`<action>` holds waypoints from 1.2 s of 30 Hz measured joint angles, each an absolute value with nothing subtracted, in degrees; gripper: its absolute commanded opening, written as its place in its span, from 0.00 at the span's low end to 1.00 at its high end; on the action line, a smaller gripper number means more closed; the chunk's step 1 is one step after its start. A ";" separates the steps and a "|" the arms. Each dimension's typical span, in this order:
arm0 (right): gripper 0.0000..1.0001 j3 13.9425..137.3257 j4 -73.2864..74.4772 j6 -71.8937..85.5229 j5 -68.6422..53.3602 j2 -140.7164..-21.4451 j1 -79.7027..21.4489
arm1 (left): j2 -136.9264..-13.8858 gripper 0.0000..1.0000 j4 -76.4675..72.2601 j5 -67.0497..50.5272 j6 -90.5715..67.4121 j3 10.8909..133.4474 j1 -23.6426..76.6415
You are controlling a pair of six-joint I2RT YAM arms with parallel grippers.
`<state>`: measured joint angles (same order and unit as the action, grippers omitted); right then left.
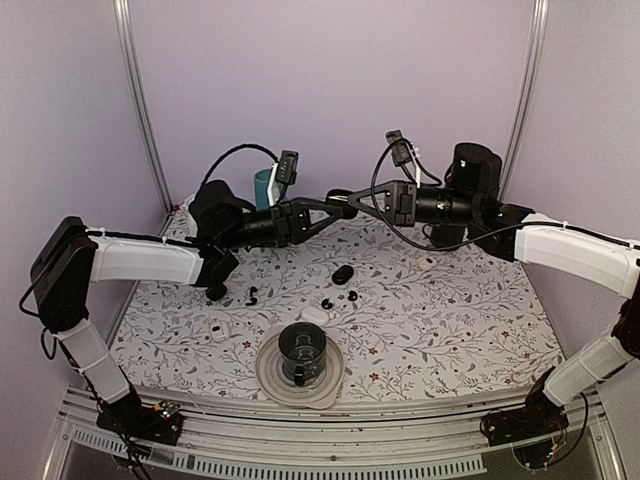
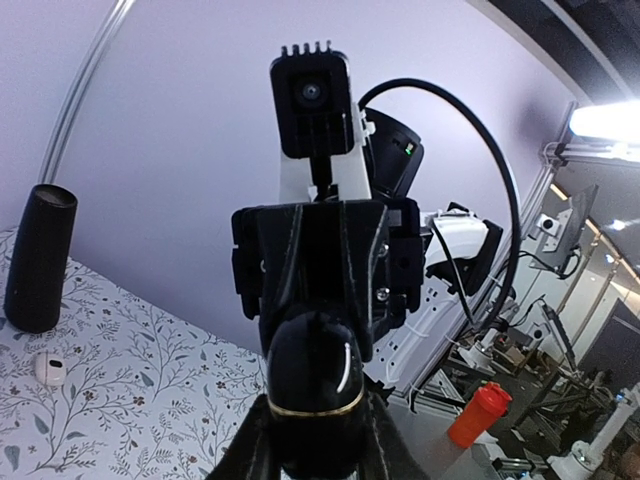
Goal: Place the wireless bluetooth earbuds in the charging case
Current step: Pass from the left arm to the right, then place the charging case at the center of the board.
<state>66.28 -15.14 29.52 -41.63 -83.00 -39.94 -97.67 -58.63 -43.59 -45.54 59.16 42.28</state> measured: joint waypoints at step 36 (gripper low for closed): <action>0.04 38.96 -14.39 40.66 -25.47 -77.43 -17.91 | -80.82 0.96 -35.18 -29.36 -26.89 52.05 39.90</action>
